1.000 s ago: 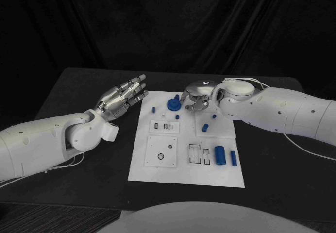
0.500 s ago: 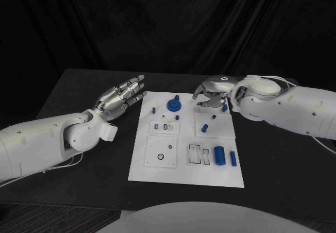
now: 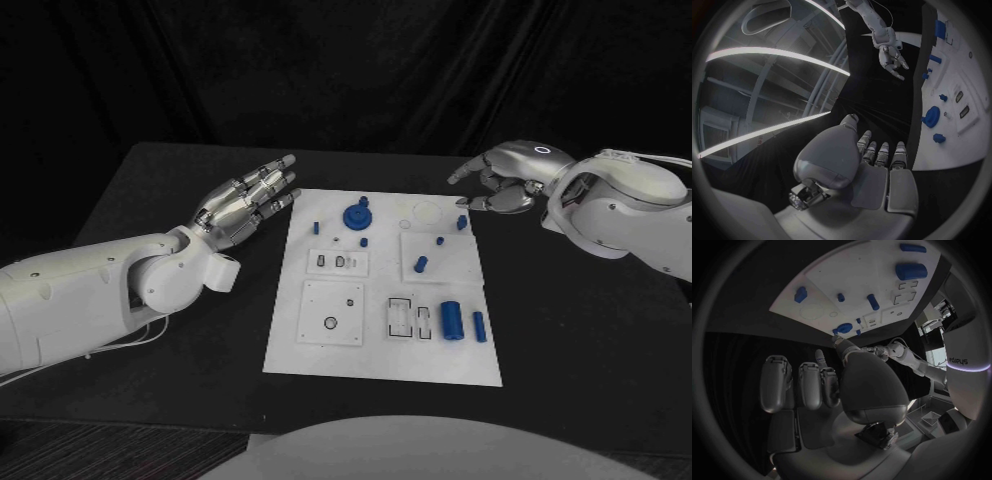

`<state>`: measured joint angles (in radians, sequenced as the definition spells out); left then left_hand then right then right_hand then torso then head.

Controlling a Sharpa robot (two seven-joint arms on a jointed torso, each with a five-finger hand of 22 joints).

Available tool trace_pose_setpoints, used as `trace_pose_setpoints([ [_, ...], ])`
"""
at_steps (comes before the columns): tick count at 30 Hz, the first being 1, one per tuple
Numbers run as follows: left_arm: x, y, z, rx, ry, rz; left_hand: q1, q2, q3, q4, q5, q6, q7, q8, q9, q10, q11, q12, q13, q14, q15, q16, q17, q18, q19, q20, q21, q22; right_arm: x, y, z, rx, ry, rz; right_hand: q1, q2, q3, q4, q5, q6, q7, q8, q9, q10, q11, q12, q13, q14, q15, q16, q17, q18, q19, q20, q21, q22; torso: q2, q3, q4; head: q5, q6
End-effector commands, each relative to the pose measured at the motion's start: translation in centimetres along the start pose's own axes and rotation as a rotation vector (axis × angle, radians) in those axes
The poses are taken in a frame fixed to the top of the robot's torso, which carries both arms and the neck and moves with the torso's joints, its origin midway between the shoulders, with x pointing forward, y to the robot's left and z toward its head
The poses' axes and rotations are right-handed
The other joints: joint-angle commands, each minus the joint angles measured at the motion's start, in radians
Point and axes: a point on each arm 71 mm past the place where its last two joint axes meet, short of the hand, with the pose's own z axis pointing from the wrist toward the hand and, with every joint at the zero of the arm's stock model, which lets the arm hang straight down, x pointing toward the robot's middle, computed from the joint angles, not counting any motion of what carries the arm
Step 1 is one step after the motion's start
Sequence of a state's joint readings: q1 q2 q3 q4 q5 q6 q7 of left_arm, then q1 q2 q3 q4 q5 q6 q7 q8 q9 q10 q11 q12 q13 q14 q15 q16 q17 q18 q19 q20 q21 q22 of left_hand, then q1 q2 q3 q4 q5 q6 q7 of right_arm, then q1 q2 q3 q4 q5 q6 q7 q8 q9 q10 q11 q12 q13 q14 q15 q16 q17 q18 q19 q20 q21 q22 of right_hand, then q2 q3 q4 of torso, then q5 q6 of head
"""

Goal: Assemble the parts on the task board

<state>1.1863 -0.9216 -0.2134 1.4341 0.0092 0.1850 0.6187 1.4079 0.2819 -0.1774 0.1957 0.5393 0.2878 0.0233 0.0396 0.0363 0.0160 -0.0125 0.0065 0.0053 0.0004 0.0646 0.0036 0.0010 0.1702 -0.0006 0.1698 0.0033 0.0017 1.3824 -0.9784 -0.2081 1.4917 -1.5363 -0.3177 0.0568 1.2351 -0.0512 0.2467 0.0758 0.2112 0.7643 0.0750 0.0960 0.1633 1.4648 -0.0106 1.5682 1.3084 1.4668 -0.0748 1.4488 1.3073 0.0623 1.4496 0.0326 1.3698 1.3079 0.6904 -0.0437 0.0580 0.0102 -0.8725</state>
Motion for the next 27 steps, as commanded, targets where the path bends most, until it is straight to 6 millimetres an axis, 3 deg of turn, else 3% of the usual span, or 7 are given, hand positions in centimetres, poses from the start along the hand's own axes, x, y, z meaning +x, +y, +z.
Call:
trace_pose_setpoints([
  [1, 0.2, 0.1, 0.1, 0.012, 0.008, -0.010, 0.007, -0.001, 0.000, -0.006, 0.003, -0.001, 0.007, 0.007, 0.001, 0.005, 0.005, 0.000, 0.002, 0.000, 0.009, -0.004, -0.001, 0.003, 0.001, 0.005, -0.003, -0.002, 0.3, -1.0, -0.6, 0.062, -0.032, 0.020, -0.007, -0.001, -0.004, 0.004, -0.006, -0.006, 0.001, -0.004, -0.001, 0.106, -0.008, 0.003, 0.262, 0.067, -0.006, -0.005, 0.075, -0.004, 0.008, -0.001, 0.005, 0.111, 0.002, 0.0002, 0.0024, -0.006, 0.000],
  [10, 0.2, 0.2, 0.0, 0.011, 0.007, -0.012, 0.006, -0.001, 0.000, -0.007, 0.003, -0.002, 0.007, 0.007, 0.001, 0.004, 0.006, 0.000, 0.001, 0.000, 0.009, -0.004, -0.001, 0.003, 0.001, 0.005, -0.003, -0.002, 2.4, -3.2, -1.5, 0.129, 0.004, 0.021, 0.033, -0.011, -0.009, -0.008, -0.013, 0.006, 0.001, -0.001, -0.007, 0.106, -0.009, 0.003, 0.262, 0.068, -0.008, -0.006, 0.072, -0.004, 0.009, -0.003, 0.004, 0.112, 0.001, 0.0021, -0.0038, 0.001, 0.000],
  [13, 0.1, 0.2, -0.1, 0.010, 0.006, -0.012, 0.006, -0.001, 0.000, -0.007, 0.003, -0.002, 0.007, 0.007, 0.001, 0.004, 0.006, 0.000, 0.001, 0.000, 0.009, -0.004, -0.001, 0.003, 0.001, 0.005, -0.003, -0.002, 2.8, -3.6, -1.4, 0.140, 0.015, 0.021, 0.043, -0.015, -0.013, -0.009, -0.020, 0.018, 0.004, 0.005, -0.006, 0.106, -0.008, 0.003, 0.262, 0.068, -0.007, -0.005, 0.072, -0.004, 0.009, -0.003, 0.002, 0.112, 0.001, 0.0033, -0.0013, -0.001, 0.000],
  [19, 0.2, 0.4, -0.1, 0.009, 0.008, -0.016, 0.006, 0.000, 0.000, -0.007, 0.003, -0.002, 0.007, 0.006, 0.001, 0.004, 0.006, 0.000, 0.001, 0.000, 0.010, -0.004, -0.001, 0.003, 0.001, 0.005, -0.003, -0.002, 3.5, -3.8, -1.1, 0.151, 0.029, 0.020, 0.053, -0.022, -0.023, -0.008, -0.038, 0.030, 0.006, 0.011, -0.005, 0.106, -0.006, 0.003, 0.262, 0.069, -0.006, -0.002, 0.075, -0.004, 0.010, -0.002, 0.003, 0.114, 0.001, 0.0022, 0.0035, -0.006, 0.000],
  [27, 0.2, 0.5, -0.2, 0.007, 0.008, -0.018, 0.006, 0.000, 0.001, -0.008, 0.004, -0.003, 0.007, 0.006, 0.001, 0.004, 0.006, 0.000, 0.001, 0.000, 0.010, -0.004, -0.001, 0.003, 0.001, 0.005, -0.003, -0.002, 4.2, -4.0, -0.7, 0.159, 0.040, 0.017, 0.056, -0.024, -0.042, 0.010, -0.068, 0.063, 0.008, 0.031, 0.007, 0.106, -0.004, 0.003, 0.262, 0.070, -0.004, -0.001, 0.076, -0.005, 0.012, 0.000, 0.002, 0.117, 0.003, 0.0027, 0.0022, 0.000, 0.000],
])
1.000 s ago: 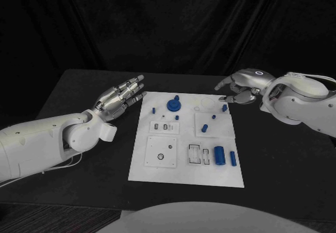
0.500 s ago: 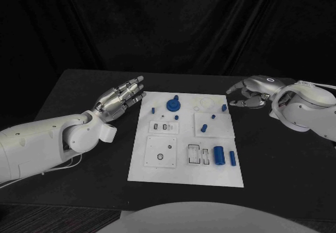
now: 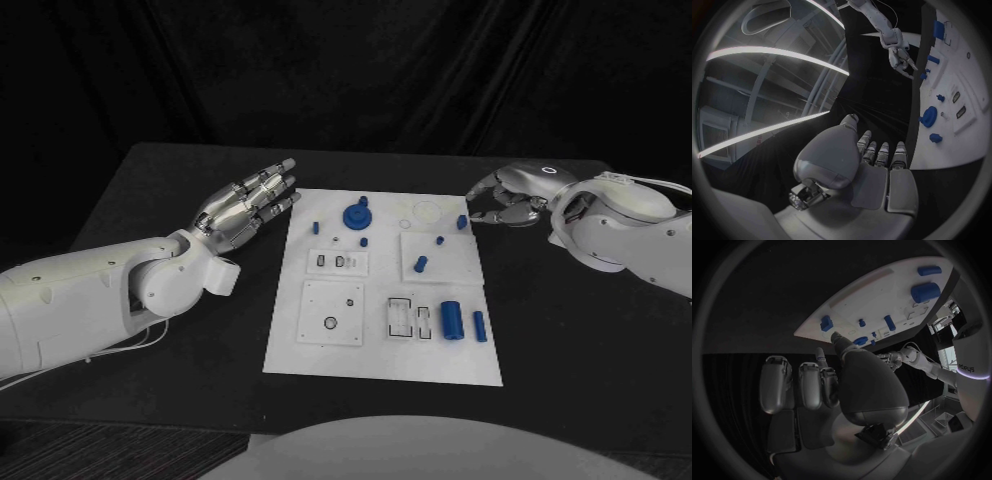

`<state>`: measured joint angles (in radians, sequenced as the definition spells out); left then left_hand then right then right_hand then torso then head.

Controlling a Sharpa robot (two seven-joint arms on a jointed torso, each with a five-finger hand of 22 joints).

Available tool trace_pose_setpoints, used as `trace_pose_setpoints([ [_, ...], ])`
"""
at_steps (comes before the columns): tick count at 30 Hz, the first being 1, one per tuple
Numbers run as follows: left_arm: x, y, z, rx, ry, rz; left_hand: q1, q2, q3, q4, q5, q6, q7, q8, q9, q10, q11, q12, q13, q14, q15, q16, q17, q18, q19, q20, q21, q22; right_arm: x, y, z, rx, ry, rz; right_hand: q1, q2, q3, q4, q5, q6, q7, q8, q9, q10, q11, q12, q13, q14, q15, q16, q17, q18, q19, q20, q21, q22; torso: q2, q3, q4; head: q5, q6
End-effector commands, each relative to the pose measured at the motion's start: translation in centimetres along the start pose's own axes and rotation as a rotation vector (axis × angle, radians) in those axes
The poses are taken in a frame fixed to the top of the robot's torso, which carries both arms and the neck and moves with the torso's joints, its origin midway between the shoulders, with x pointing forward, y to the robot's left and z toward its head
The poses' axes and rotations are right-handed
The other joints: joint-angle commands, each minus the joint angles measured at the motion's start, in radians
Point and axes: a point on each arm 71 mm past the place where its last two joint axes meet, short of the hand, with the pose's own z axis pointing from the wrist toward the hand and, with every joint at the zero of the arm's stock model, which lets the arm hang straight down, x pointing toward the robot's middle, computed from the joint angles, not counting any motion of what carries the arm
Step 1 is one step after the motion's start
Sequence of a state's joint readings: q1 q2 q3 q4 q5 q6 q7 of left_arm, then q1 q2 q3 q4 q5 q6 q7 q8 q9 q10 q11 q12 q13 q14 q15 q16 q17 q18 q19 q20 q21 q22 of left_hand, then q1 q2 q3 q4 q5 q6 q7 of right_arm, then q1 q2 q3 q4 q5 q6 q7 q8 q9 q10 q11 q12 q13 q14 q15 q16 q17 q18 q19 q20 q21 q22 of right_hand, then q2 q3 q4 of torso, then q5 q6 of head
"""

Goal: Assemble the parts on the task board

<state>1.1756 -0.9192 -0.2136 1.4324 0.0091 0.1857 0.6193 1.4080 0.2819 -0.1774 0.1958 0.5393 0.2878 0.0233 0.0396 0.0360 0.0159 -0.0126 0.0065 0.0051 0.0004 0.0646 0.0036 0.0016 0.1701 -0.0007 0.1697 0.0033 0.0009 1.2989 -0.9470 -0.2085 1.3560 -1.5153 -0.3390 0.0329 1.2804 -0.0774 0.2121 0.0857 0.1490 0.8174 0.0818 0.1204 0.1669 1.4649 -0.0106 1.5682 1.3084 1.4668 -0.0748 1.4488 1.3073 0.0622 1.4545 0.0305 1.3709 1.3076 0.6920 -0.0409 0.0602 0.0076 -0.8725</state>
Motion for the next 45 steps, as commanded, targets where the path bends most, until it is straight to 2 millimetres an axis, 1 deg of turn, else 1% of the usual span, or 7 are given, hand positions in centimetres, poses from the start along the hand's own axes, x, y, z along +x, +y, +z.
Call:
trace_pose_setpoints([
  [1, 0.1, 0.0, 0.0, 0.014, 0.009, -0.011, 0.006, 0.000, 0.001, -0.009, 0.004, -0.003, 0.008, 0.006, 0.001, 0.004, 0.006, 0.000, 0.002, 0.000, 0.010, -0.004, -0.002, 0.003, 0.001, 0.005, -0.003, -0.001, 0.2, -0.3, 0.1, 0.027, -0.006, 0.000, 0.011, 0.002, -0.011, 0.003, -0.009, 0.016, 0.001, 0.012, 0.006, 0.106, -0.004, 0.003, 0.262, 0.070, -0.004, 0.000, 0.076, -0.005, 0.007, 0.002, 0.001, 0.118, 0.001, -0.0004, 0.0009, 0.001, 0.000],
  [14, 0.1, 0.1, 0.0, 0.009, 0.012, -0.014, 0.006, 0.000, 0.002, -0.009, 0.004, -0.004, 0.008, 0.006, 0.001, 0.003, 0.007, 0.000, 0.001, 0.000, 0.010, -0.004, -0.002, 0.003, 0.001, 0.005, -0.003, -0.001, 1.0, -0.3, 0.5, 0.032, 0.013, 0.000, 0.009, -0.004, -0.038, 0.029, -0.049, 0.035, 0.003, 0.052, 0.031, 0.106, -0.002, 0.003, 0.262, 0.070, -0.003, 0.001, 0.075, -0.004, 0.007, 0.003, -0.002, 0.120, 0.000, -0.0018, 0.0001, 0.002, 0.000],
  [23, 0.1, 0.1, -0.1, 0.007, 0.013, -0.016, 0.006, 0.000, 0.002, -0.009, 0.004, -0.004, 0.008, 0.006, 0.001, 0.003, 0.007, 0.000, 0.001, 0.000, 0.010, -0.004, -0.002, 0.003, 0.001, 0.005, -0.003, -0.001, 1.3, -0.2, 0.7, 0.030, 0.023, 0.000, 0.013, -0.004, -0.040, 0.031, -0.050, 0.034, 0.003, 0.056, 0.034, 0.106, -0.002, 0.003, 0.262, 0.069, -0.003, 0.000, 0.074, -0.004, 0.007, 0.003, -0.003, 0.120, 0.000, -0.0012, 0.0005, 0.001, 0.000],
  [27, 0.1, 0.2, -0.1, 0.006, 0.013, -0.016, 0.006, 0.000, 0.002, -0.009, 0.004, -0.004, 0.008, 0.006, 0.001, 0.003, 0.007, 0.000, 0.001, 0.000, 0.010, -0.004, -0.002, 0.003, 0.001, 0.005, -0.003, -0.001, 1.4, -0.1, 0.7, 0.025, 0.025, 0.001, 0.025, -0.001, -0.041, 0.033, -0.023, 0.026, 0.003, 0.066, 0.042, 0.106, -0.002, 0.003, 0.262, 0.069, -0.003, 0.000, 0.073, -0.004, 0.007, 0.003, -0.004, 0.121, 0.000, -0.0014, 0.0001, 0.001, 0.000],
  [28, 0.1, 0.2, -0.1, 0.005, 0.013, -0.016, 0.006, 0.000, 0.002, -0.009, 0.004, -0.004, 0.008, 0.006, 0.001, 0.003, 0.007, 0.000, 0.001, 0.000, 0.010, -0.004, -0.002, 0.003, 0.001, 0.005, -0.003, -0.001, 1.4, -0.1, 0.7, 0.023, 0.025, 0.001, 0.034, 0.001, -0.041, 0.033, 0.022, 0.022, 0.003, 0.073, 0.047, 0.106, -0.002, 0.003, 0.262, 0.069, -0.003, 0.001, 0.074, -0.004, 0.008, 0.002, -0.004, 0.122, 0.000, -0.0015, 0.0002, 0.000, 0.000],
  [34, 0.0, 0.2, -0.1, 0.004, 0.012, -0.015, 0.006, 0.000, 0.002, -0.009, 0.004, -0.004, 0.008, 0.006, 0.001, 0.003, 0.007, 0.000, 0.001, 0.000, 0.010, -0.004, -0.002, 0.003, 0.001, 0.005, -0.003, -0.001, 1.6, -0.1, 0.9, 0.018, 0.029, 0.000, 0.048, 0.002, -0.042, 0.034, 0.106, 0.015, 0.002, 0.096, 0.065, 0.106, -0.003, 0.003, 0.262, 0.070, -0.004, 0.004, 0.077, -0.005, 0.009, 0.002, -0.004, 0.126, 0.000, -0.0015, 0.0003, 0.002, 0.000],
  [45, -0.1, 0.1, -0.2, 0.003, 0.009, -0.014, 0.006, 0.001, 0.003, -0.011, 0.004, -0.004, 0.009, 0.006, 0.001, 0.003, 0.008, 0.000, 0.001, 0.000, 0.010, -0.004, -0.002, 0.002, 0.001, 0.005, -0.003, -0.001, 2.3, -0.1, 1.0, 0.020, 0.045, 0.001, 0.045, -0.002, -0.048, 0.038, 0.092, 0.021, 0.001, 0.117, 0.080, 0.106, -0.004, 0.003, 0.262, 0.070, -0.004, 0.005, 0.077, -0.005, 0.010, 0.002, -0.003, 0.128, 0.000, -0.0016, 0.0003, 0.006, 0.000],
])
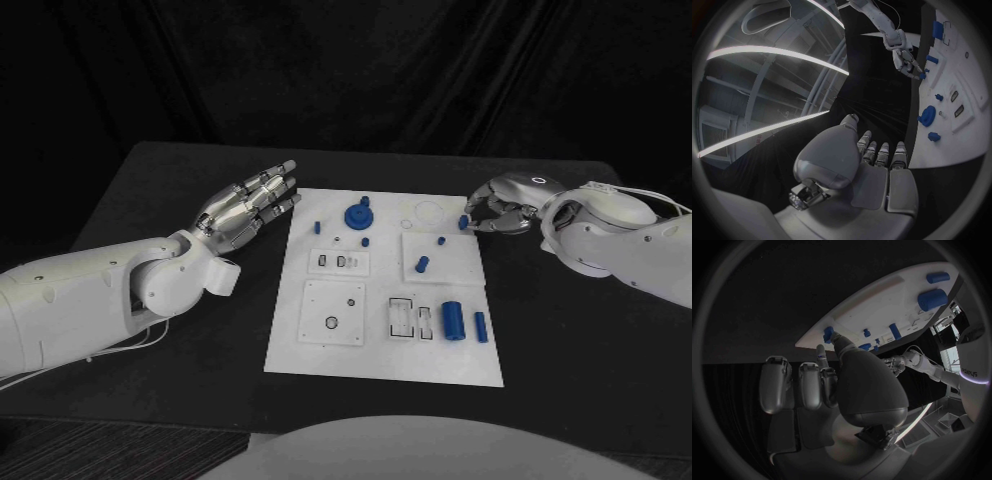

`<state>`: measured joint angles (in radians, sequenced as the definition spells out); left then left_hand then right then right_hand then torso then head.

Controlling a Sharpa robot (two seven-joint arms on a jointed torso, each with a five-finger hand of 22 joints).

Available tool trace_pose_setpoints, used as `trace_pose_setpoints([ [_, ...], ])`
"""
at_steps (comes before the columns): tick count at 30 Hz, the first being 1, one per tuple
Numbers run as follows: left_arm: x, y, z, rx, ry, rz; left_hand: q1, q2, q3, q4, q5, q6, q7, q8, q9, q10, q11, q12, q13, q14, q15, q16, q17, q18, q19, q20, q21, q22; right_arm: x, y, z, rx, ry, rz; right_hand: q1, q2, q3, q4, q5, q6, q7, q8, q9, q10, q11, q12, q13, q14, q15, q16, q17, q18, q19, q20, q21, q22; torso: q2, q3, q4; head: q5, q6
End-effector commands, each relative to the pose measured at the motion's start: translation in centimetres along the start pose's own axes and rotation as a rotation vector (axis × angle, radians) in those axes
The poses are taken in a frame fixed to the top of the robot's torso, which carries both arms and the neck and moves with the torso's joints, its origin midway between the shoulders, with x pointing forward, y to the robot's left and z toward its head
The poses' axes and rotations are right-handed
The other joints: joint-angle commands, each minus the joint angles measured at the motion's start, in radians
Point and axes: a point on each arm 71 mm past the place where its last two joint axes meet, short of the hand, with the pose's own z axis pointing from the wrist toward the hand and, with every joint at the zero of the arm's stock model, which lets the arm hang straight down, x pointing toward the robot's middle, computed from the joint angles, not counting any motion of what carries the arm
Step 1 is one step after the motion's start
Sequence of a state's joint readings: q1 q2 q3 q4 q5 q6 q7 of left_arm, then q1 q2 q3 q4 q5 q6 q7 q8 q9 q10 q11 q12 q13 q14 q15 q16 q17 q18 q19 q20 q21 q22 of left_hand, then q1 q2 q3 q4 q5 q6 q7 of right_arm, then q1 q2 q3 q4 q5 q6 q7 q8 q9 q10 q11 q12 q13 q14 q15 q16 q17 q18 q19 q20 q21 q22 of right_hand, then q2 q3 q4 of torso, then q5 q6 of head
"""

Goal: Assemble the parts on the task board

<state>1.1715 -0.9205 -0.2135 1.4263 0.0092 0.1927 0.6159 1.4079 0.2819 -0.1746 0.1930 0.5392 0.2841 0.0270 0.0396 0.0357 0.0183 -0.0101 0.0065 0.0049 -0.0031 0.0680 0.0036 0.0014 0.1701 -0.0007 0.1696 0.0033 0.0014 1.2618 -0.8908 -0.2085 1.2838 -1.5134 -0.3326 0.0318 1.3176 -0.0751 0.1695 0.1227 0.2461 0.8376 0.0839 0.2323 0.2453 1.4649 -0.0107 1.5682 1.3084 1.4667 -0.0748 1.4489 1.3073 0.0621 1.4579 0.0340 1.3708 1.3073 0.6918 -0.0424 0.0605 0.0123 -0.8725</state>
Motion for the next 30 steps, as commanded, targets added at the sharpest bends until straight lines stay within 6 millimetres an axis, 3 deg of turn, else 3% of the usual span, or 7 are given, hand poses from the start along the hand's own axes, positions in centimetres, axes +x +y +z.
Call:
trace_pose_setpoints([
  [1, 0.11, -0.03, 0.00, 0.009, 0.011, -0.012, 0.006, 0.001, 0.000, -0.008, 0.004, 0.000, 0.005, 0.006, 0.001, 0.001, 0.006, 0.000, 0.001, 0.003, 0.007, -0.004, -0.001, 0.002, 0.001, 0.005, -0.003, -0.001, 0.33, 0.05, 0.04, 0.003, 0.010, 0.001, 0.008, -0.005, -0.007, 0.001, -0.009, 0.000, -0.001, 0.008, 0.004, 0.106, -0.004, 0.003, 0.262, 0.070, -0.004, 0.005, 0.077, -0.005, 0.007, -0.002, -0.003, 0.129, 0.000, -0.0003, 0.0000, 0.001, 0.000],
  [7, 0.05, -0.04, -0.04, 0.008, 0.009, -0.011, 0.006, 0.001, 0.000, -0.008, 0.004, 0.000, 0.005, 0.006, 0.001, 0.001, 0.006, 0.000, 0.001, 0.003, 0.007, -0.004, -0.001, 0.002, 0.001, 0.005, -0.003, -0.001, 0.64, 0.21, 0.22, 0.003, 0.020, 0.002, 0.004, -0.009, -0.017, 0.010, -0.051, -0.018, -0.001, 0.022, 0.019, 0.106, -0.004, 0.003, 0.262, 0.070, -0.004, 0.005, 0.076, -0.005, 0.007, -0.002, -0.006, 0.130, 0.000, -0.0002, 0.0006, 0.001, 0.000],
  [15, 0.01, -0.02, -0.04, 0.007, 0.010, -0.011, 0.006, 0.001, 0.000, -0.008, 0.004, 0.000, 0.005, 0.006, 0.001, 0.001, 0.006, 0.000, 0.001, 0.003, 0.007, -0.004, -0.001, 0.002, 0.001, 0.005, -0.003, -0.001, 0.91, 0.26, 0.40, 0.008, 0.027, 0.002, 0.004, -0.012, -0.022, 0.014, -0.061, -0.044, 0.000, 0.022, 0.024, 0.106, -0.003, 0.003, 0.262, 0.068, -0.004, 0.002, 0.071, -0.003, 0.005, -0.002, -0.011, 0.128, 0.000, 0.0000, 0.0001, -0.001, 0.000],
  [30, 0.00, 0.03, -0.05, 0.002, 0.013, -0.013, 0.004, 0.001, 0.002, -0.010, 0.004, 0.004, 0.007, 0.007, 0.002, 0.002, 0.007, 0.000, 0.002, 0.003, 0.007, -0.004, -0.001, 0.002, 0.001, 0.006, -0.003, -0.001, 0.95, 0.49, 0.72, 0.003, 0.017, 0.001, 0.028, 0.010, -0.010, 0.007, 0.010, -0.047, 0.002, 0.062, 0.055, 0.106, -0.001, 0.003, 0.262, 0.068, -0.002, 0.002, 0.068, -0.003, 0.005, -0.001, -0.016, 0.129, 0.000, 0.0002, 0.0000, 0.001, 0.000],
])
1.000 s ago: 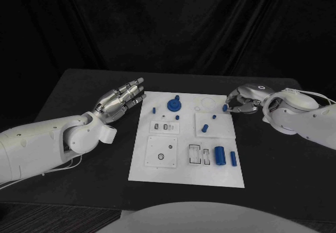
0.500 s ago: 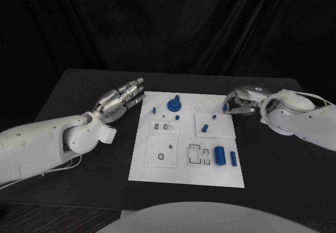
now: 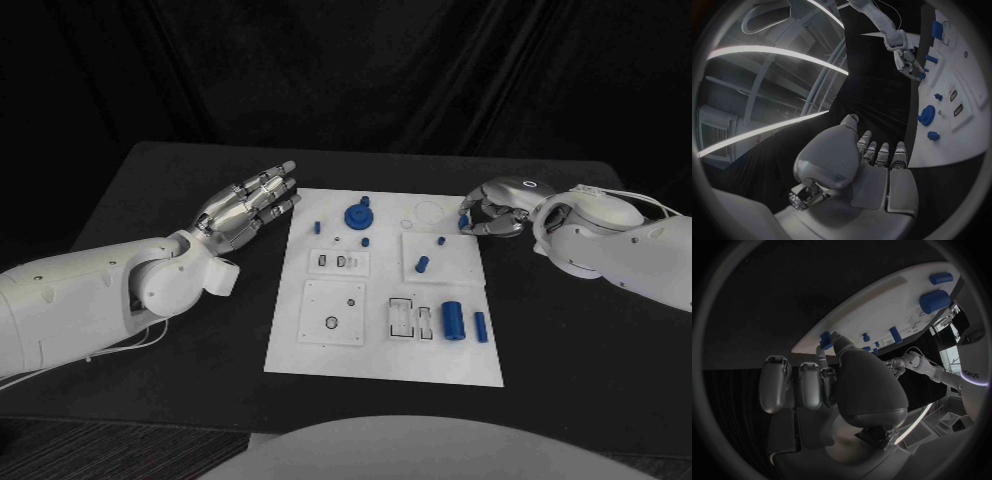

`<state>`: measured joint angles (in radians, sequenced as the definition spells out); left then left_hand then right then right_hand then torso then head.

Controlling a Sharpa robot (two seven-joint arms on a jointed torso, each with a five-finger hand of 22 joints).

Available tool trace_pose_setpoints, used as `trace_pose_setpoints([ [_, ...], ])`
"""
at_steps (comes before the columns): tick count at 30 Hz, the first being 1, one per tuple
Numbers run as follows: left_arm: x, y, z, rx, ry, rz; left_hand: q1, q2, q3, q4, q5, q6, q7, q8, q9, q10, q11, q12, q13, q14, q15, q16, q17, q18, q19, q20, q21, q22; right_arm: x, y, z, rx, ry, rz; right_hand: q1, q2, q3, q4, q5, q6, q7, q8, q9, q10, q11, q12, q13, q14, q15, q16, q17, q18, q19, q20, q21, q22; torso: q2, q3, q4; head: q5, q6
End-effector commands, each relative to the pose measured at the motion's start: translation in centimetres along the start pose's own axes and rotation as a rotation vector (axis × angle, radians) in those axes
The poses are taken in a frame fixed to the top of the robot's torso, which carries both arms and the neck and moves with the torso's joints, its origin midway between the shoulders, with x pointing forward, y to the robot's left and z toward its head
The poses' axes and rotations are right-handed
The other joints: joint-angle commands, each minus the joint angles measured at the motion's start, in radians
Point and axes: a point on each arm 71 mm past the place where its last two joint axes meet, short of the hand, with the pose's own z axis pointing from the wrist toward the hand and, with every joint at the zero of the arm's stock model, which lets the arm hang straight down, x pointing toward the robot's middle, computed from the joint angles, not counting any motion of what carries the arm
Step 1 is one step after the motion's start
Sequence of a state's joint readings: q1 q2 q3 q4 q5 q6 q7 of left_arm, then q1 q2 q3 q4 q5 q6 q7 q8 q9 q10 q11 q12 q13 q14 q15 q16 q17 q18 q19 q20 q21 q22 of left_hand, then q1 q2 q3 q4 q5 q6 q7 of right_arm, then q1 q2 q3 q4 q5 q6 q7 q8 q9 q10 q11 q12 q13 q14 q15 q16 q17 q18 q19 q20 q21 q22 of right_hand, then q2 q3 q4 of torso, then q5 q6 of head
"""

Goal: Assemble the parts on the task board

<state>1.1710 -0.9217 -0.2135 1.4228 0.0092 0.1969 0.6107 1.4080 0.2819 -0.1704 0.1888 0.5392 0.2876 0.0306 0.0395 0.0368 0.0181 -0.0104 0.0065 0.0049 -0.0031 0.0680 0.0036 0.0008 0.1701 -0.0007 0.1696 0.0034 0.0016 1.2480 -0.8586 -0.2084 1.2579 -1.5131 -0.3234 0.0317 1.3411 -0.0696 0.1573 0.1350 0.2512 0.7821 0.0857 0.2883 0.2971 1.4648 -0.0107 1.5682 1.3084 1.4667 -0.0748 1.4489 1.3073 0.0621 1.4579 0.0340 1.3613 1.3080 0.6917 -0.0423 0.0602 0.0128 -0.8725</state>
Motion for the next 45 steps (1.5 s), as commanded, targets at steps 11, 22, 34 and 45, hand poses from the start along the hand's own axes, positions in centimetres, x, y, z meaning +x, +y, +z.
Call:
trace_pose_setpoints([
  [11, 0.2, 0.0, 0.0, 0.005, 0.016, -0.015, 0.004, 0.001, -0.002, -0.006, 0.004, 0.001, 0.003, 0.007, 0.001, 0.002, 0.007, 0.000, 0.002, 0.003, 0.007, -0.004, -0.001, 0.002, 0.001, 0.006, -0.003, -0.002, 0.0, 0.0, 0.2, 0.007, -0.024, -0.002, 0.025, 0.037, 0.019, -0.030, 0.071, 0.068, -0.012, 0.105, 0.066, 0.106, -0.011, 0.003, 0.262, 0.067, -0.010, 0.001, 0.064, -0.002, 0.005, -0.007, -0.012, 0.131, 0.000, -0.0001, 0.0006, -0.004, 0.000],
  [22, 0.1, 0.0, -0.1, 0.003, 0.014, -0.015, 0.003, 0.001, -0.001, -0.008, 0.005, 0.007, 0.007, 0.009, 0.002, 0.003, 0.012, 0.000, 0.002, 0.003, 0.006, -0.004, -0.001, 0.002, 0.001, 0.006, -0.003, -0.002, -0.9, 1.3, -0.2, -0.033, -0.112, 0.008, 0.029, 0.044, 0.025, -0.041, 0.093, 0.095, -0.019, 0.145, 0.094, 0.106, -0.008, 0.003, 0.262, 0.067, -0.010, -0.001, 0.060, -0.002, 0.006, -0.009, -0.014, 0.133, 0.000, -0.0001, 0.0005, -0.008, 0.000],
  [34, 0.1, 0.0, -0.3, 0.002, 0.002, -0.009, 0.001, -0.001, 0.000, -0.013, 0.008, 0.018, 0.010, 0.012, 0.003, 0.007, 0.014, 0.002, 0.003, 0.003, 0.006, -0.004, -0.001, 0.003, 0.002, 0.006, -0.002, -0.001, -4.8, 9.7, -0.4, -0.229, -0.126, 0.050, 0.019, 0.033, 0.025, -0.043, 0.128, 0.110, -0.018, 0.159, 0.105, 0.106, -0.001, 0.003, 0.262, 0.066, -0.002, -0.004, 0.053, -0.002, 0.006, -0.002, -0.017, 0.133, -0.001, -0.0002, -0.0019, 0.003, 0.000],
  [45, 0.3, 0.1, 0.0, 0.000, 0.011, -0.013, 0.000, -0.001, 0.001, -0.013, 0.010, 0.018, 0.010, 0.012, 0.003, 0.007, 0.015, 0.002, 0.003, 0.003, 0.006, -0.004, -0.001, 0.003, 0.002, 0.006, -0.002, -0.001, -2.2, 14.4, 1.1, -0.298, -0.006, 0.056, 0.001, 0.023, 0.022, -0.039, 0.135, 0.103, -0.014, 0.149, 0.105, 0.106, 0.004, 0.003, 0.262, 0.062, 0.000, -0.015, 0.037, 0.003, -0.001, -0.001, -0.035, 0.125, -0.001, -0.0010, 0.0017, 0.005, 0.000],
])
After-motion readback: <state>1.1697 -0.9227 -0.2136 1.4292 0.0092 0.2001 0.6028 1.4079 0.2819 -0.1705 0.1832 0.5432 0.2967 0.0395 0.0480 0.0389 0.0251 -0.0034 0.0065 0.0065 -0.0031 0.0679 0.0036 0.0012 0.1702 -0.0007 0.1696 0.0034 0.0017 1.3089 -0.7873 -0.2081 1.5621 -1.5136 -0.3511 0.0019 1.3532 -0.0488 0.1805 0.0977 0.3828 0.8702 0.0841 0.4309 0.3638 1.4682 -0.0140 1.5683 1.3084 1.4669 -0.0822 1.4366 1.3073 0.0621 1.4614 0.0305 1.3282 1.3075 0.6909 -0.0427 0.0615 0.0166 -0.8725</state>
